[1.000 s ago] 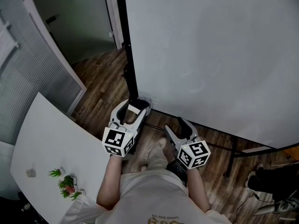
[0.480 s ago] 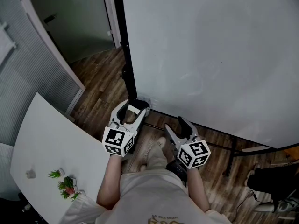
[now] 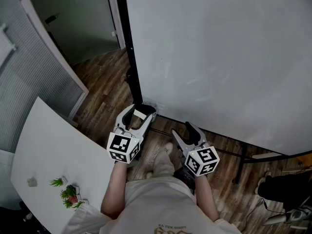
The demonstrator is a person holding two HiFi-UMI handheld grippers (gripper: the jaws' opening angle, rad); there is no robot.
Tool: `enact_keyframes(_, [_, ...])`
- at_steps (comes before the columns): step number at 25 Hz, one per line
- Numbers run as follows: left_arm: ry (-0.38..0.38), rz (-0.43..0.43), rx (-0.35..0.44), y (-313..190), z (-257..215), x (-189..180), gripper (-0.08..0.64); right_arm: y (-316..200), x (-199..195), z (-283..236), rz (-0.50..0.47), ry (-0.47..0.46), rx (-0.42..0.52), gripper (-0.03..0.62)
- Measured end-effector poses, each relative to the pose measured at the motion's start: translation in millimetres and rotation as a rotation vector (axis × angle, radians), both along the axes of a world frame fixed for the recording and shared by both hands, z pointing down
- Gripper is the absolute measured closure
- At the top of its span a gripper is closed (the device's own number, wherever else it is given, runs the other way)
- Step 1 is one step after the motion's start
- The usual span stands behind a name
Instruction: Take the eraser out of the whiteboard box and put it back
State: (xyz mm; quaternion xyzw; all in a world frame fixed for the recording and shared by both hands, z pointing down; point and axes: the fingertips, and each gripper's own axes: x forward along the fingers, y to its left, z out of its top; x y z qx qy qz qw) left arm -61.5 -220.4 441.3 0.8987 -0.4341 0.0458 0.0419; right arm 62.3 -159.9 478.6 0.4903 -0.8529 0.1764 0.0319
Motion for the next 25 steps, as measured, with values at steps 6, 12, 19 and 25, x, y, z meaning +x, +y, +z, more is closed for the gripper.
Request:
enact_keyframes(6, [0.003, -0.002, -0.015, -3, 5, 2, 0.296, -2, 3, 3, -0.002, 0.002, -0.010, 0.318])
enact_keyframes(12, [-0.001, -0.005, -0.024, -6, 10, 3, 0.296, -4, 5, 6, -0.004, -0.001, -0.017, 0.318])
enact_keyframes(19, [-0.013, -0.003, -0.037, -12, 18, 6, 0.296, -6, 7, 11, -0.002, -0.004, -0.032, 0.318])
enact_keyframes(25, [-0.031, 0.003, -0.042, -16, 25, 9, 0.296, -9, 7, 15, -0.004, -0.001, -0.043, 0.318])
